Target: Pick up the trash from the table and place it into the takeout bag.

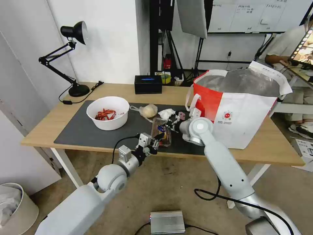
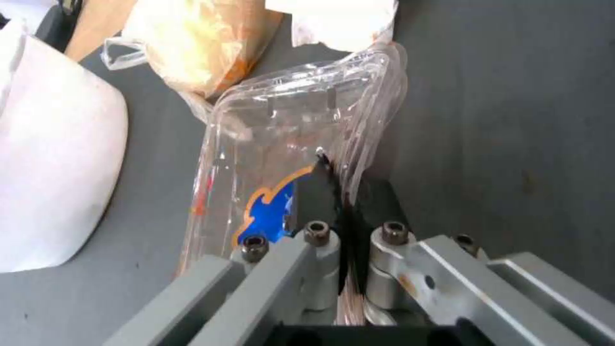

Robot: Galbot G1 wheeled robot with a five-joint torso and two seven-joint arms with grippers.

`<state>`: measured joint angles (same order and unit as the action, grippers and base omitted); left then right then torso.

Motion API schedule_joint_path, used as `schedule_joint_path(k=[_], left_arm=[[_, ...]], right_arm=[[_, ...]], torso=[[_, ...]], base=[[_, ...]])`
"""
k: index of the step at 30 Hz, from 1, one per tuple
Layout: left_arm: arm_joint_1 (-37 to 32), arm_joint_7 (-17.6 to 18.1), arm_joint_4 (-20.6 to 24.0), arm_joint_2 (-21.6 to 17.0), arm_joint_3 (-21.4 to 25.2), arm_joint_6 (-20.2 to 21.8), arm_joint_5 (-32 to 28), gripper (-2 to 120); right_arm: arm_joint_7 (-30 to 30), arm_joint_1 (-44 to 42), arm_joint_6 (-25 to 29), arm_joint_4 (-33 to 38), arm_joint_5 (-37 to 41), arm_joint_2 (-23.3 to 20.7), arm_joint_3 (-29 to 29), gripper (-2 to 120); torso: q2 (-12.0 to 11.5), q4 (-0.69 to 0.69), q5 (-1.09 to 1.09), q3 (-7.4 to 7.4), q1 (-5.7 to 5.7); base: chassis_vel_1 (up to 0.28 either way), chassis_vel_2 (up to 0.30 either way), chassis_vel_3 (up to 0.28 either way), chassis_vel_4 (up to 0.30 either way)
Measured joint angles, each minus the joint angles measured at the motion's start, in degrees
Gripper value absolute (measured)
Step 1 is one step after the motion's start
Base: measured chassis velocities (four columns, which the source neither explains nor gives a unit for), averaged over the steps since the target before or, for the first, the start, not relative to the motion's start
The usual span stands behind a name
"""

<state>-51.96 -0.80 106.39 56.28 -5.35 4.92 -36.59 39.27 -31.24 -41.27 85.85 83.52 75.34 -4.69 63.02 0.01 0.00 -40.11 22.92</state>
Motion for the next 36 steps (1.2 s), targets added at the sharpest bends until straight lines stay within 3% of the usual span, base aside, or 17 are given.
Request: schedule_joint_path(k=[6,13,24,31,36], left_arm=[[-2.3,-0.2,1.6,-1.2,2.5,-0.1,0.0,0],[-8.2,-1.4,4.0,-3.5,8.8,-1.7,0.1,0],[-12.9,-1.6,3.7,-3.2,11.7,-3.6,3.5,0],[-15.9,-0.6,6.1,-2.6,14.4,-3.7,4.5,30],[-17.2,0.0,7.2,-2.3,16.0,-3.6,4.7,43]], right_arm=[[0.1,0.0,0.0,0.1,0.0,0.0,-0.1,1],[-0.1,-0.2,0.0,0.7,0.2,-0.7,-0.6,1],[-3.4,-0.8,0.1,3.2,-0.2,-1.1,-2.8,1],[-6.1,-2.0,1.1,8.7,-2.1,-2.5,-3.3,1],[-8.5,-2.7,2.1,10.8,-4.6,-3.3,-3.5,1]], torso=[[0.0,0.0,0.0,0.0,0.0],[0.0,-0.02,0.01,0.0,0.0],[0.0,-0.03,0.01,0.0,0.0],[0.0,-0.02,0.01,0.01,0.0],[0.0,-0.01,0.0,0.01,0.0]], base=[[0.0,0.0,0.0,0.0],[0.0,0.0,0.0,0.0],[0.0,0.0,0.0,0.0],[0.0,0.0,0.0,0.0],[0.0,0.0,0.0,0.0]])
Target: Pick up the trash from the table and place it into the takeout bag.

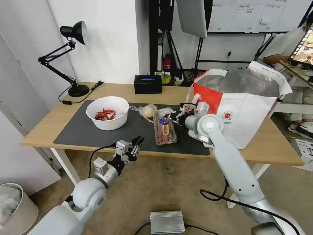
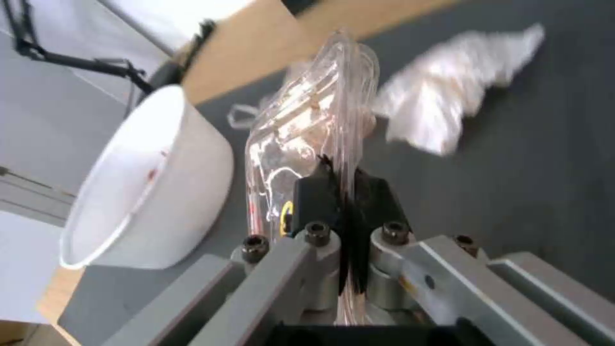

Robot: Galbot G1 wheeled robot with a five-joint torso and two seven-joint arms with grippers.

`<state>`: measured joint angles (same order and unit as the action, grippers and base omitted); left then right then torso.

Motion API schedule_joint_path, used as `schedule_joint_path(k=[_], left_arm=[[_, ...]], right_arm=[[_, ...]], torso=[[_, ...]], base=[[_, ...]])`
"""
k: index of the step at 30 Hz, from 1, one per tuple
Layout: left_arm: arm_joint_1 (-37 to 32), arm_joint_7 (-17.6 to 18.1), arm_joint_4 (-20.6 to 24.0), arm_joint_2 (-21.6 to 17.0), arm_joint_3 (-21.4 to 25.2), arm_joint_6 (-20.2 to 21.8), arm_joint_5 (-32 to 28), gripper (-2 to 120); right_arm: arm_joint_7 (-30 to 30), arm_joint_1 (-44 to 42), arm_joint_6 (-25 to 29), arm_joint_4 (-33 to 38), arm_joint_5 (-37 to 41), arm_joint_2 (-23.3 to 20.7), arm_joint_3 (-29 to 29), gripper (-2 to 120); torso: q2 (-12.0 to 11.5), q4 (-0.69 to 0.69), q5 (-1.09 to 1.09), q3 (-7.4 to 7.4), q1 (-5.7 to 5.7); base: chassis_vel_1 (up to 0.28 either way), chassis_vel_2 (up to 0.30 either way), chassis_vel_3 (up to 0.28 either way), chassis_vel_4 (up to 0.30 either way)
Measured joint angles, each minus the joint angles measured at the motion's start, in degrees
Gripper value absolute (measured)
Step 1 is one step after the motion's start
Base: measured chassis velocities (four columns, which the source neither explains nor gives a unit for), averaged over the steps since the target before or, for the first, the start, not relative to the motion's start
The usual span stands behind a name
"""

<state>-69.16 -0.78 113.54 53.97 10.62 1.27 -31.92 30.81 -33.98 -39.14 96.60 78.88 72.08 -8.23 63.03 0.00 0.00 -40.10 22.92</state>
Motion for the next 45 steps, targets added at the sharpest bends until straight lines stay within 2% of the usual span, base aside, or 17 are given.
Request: schedule_joint_path(k=[3,4,7,8,10,11,14,16,21,28,35,45], left_arm=[[-1.4,1.5,1.0,0.8,1.4,0.1,0.8,58],[-1.4,1.5,1.0,0.8,1.4,0.1,0.8,58],[-3.8,4.0,1.9,2.0,2.9,0.8,2.0,74],[-3.8,4.0,1.9,2.0,2.9,0.8,2.0,74],[-5.2,4.9,1.9,2.5,3.9,1.1,2.5,83],[-5.2,4.9,1.9,2.5,3.9,1.1,2.5,83],[-6.3,5.7,2.0,2.8,4.7,1.2,2.7,96],[-6.5,6.0,2.0,3.1,4.9,1.2,2.8,99],[-6.6,6.3,1.5,4.1,5.1,1.4,2.8,100],[-6.6,6.3,1.1,4.5,4.4,1.4,2.7,100],[-5.8,6.3,0.9,4.7,3.2,1.4,2.3,100],[-4.6,6.3,0.0,4.8,2.3,1.4,1.8,100]], right_arm=[[-3.5,-0.9,2.1,3.5,-5.3,-1.3,-0.7,1],[-3.5,-0.9,2.1,3.5,-5.3,-1.3,-0.7,1],[-5.2,-1.1,3.9,8.1,-9.7,-3.0,-1.7,1],[-5.2,-1.1,3.9,8.1,-9.7,-3.0,-1.7,1],[-5.8,-0.7,5.0,11.6,-12.9,-4.4,-2.8,1],[-5.8,-0.7,5.0,11.6,-12.9,-4.4,-2.8,1],[-6.1,0.5,6.5,15.1,-14.5,-6.0,-4.3,1],[-6.0,1.5,7.1,16.6,-14.8,-6.7,-5.2,1],[-3.6,4.4,8.2,18.9,-15.5,-8.2,-7.0,1],[-2.6,6.6,9.2,18.3,-15.3,-11.6,-10.4,1],[-3.7,8.6,10.0,13.9,-14.5,-17.9,-16.1,1],[-5.4,7.4,11.8,8.9,-15.5,-19.4,-17.0,1]], torso=[[0.0,-0.01,0.0,0.0,0.0],[0.0,-0.01,0.0,0.0,0.0],[0.0,0.0,0.0,0.0,0.0],[0.0,0.0,0.0,0.0,0.0],[0.0,0.0,0.0,0.0,0.0],[0.0,0.0,0.0,0.0,0.0],[0.0,0.0,-0.01,0.0,0.0],[0.0,-0.01,0.0,0.0,0.0],[0.0,0.0,0.0,0.0,0.0],[0.0,0.0,-0.01,0.0,0.0],[0.0,-0.01,-0.01,0.0,0.0],[0.0,0.0,-0.01,-0.01,0.0]], base=[[0.0,0.0,0.0,0.0],[0.0,0.0,0.0,0.0],[0.0,0.0,0.0,0.0],[0.0,0.0,0.0,0.0],[0.0,0.0,0.0,0.0],[0.0,0.0,0.0,0.0],[0.0,0.0,0.0,0.0],[0.0,0.0,0.0,0.0],[0.0,0.0,0.0,0.0],[0.0,0.0,0.0,0.0],[0.0,0.0,0.0,0.0],[0.0,0.0,0.0,0.0]])
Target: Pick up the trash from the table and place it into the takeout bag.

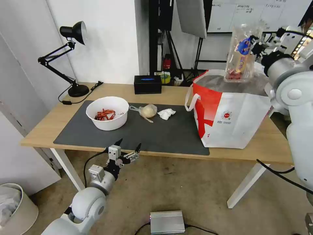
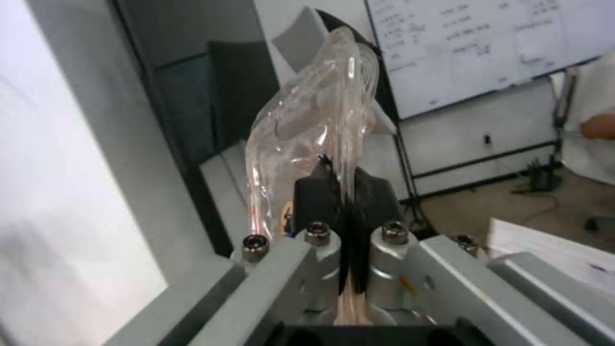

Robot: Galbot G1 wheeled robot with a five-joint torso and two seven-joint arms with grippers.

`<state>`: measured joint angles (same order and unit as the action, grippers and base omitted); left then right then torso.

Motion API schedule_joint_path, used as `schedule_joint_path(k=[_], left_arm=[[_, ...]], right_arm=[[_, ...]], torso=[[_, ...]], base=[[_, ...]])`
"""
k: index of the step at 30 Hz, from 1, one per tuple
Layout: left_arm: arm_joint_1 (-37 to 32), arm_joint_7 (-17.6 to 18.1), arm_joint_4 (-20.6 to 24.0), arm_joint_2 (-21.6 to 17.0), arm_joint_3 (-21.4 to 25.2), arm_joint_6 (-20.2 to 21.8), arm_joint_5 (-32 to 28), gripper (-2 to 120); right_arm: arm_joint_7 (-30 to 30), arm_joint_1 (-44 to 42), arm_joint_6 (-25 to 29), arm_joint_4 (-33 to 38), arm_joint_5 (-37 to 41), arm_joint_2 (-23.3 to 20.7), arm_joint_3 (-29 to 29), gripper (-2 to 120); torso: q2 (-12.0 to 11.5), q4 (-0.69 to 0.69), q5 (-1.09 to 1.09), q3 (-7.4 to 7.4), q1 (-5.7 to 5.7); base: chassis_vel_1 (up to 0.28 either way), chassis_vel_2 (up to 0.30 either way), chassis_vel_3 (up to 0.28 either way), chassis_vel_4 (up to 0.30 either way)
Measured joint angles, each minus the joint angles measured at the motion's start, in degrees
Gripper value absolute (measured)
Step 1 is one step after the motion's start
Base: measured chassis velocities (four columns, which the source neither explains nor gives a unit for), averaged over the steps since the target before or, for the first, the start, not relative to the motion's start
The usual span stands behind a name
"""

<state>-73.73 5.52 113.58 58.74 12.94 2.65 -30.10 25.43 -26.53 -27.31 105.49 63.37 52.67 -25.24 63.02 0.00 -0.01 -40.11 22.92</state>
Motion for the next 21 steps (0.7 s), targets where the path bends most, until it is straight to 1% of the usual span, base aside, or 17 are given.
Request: schedule_joint_path(k=[4,7,10,21], left_arm=[[0.3,0.0,-0.1,0.0,-0.2,0.0,-0.3,100],[0.2,0.0,-0.1,-0.1,-0.2,-0.1,-0.3,100],[0.0,0.0,0.1,-0.3,0.0,-0.1,-0.4,100],[0.1,0.0,0.8,-0.6,0.2,-0.2,-0.6,100]], right_arm=[[-1.3,-1.1,1.0,-2.1,-1.8,0.1,-0.1,1],[-3.3,-3.0,3.0,-5.2,-4.2,0.8,-0.2,1],[-4.2,-4.1,3.9,-6.0,-5.4,1.4,-0.2,1],[-3.3,-7.1,3.8,-3.2,-5.8,2.2,-0.8,1]], torso=[[0.0,-0.01,0.0,0.0,0.0],[0.0,0.0,0.0,0.0,0.0],[0.0,0.0,0.01,0.0,0.0],[0.0,0.0,0.01,0.0,0.0]], base=[[0.0,0.0,0.0,0.0],[0.0,0.0,0.0,0.0],[0.0,0.0,0.0,0.0],[0.0,0.0,0.0,0.0]])
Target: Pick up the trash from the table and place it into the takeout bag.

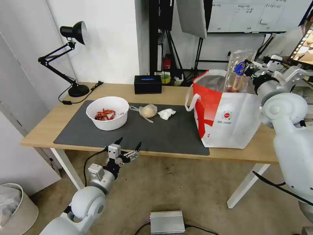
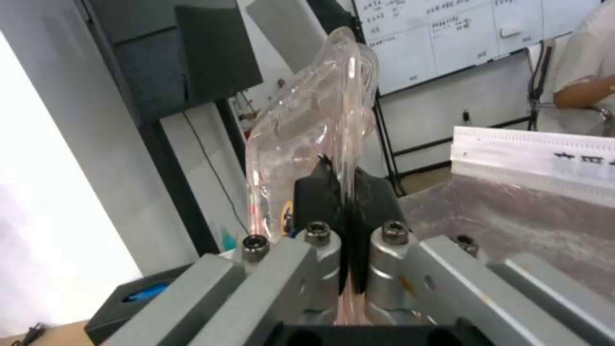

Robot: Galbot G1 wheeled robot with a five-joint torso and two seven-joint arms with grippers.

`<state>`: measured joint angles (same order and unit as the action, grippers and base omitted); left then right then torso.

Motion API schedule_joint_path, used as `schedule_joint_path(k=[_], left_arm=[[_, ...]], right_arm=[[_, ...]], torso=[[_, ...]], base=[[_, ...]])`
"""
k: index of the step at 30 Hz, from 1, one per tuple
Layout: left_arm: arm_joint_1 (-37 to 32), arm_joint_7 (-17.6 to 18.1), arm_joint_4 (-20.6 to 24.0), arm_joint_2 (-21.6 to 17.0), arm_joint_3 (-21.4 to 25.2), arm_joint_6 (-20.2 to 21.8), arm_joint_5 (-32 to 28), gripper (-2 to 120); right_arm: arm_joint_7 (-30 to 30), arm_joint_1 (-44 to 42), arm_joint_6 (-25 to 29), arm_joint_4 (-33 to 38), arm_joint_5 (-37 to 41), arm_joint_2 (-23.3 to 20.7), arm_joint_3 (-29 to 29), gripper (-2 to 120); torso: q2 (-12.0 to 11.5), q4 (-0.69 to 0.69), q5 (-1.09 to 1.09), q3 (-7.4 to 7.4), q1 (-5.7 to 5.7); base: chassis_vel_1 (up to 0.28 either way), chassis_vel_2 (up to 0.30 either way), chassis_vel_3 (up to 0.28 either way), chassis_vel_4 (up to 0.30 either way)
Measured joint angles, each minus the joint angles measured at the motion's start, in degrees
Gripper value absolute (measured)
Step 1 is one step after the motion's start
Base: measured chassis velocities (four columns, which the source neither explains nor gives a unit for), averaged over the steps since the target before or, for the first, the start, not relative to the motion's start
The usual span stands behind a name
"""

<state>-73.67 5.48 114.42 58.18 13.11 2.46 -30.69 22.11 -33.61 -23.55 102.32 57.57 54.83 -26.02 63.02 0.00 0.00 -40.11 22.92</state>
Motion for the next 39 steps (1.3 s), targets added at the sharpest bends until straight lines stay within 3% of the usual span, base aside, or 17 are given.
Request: schedule_joint_path(k=[28,35,39], left_arm=[[0.0,0.2,1.0,-0.7,0.3,0.1,-0.6,100],[-0.1,0.2,1.4,-0.8,0.6,0.1,-0.7,100],[-0.1,0.3,1.7,-1.0,1.0,0.1,-0.8,100]], right_arm=[[2.8,-2.7,-2.3,5.3,2.2,-1.7,-1.2,98],[2.8,-4.1,-2.3,9.3,5.6,-2.8,-1.7,100],[-0.3,-7.0,-1.4,13.9,8.1,-4.5,-2.3,100]], torso=[[0.0,0.0,0.0,0.0,0.0],[0.0,0.0,0.0,0.0,0.0],[0.0,0.0,0.0,0.0,0.0]], base=[[0.0,0.0,0.0,0.0],[0.0,0.0,0.0,0.0],[0.0,0.0,0.0,0.0]])
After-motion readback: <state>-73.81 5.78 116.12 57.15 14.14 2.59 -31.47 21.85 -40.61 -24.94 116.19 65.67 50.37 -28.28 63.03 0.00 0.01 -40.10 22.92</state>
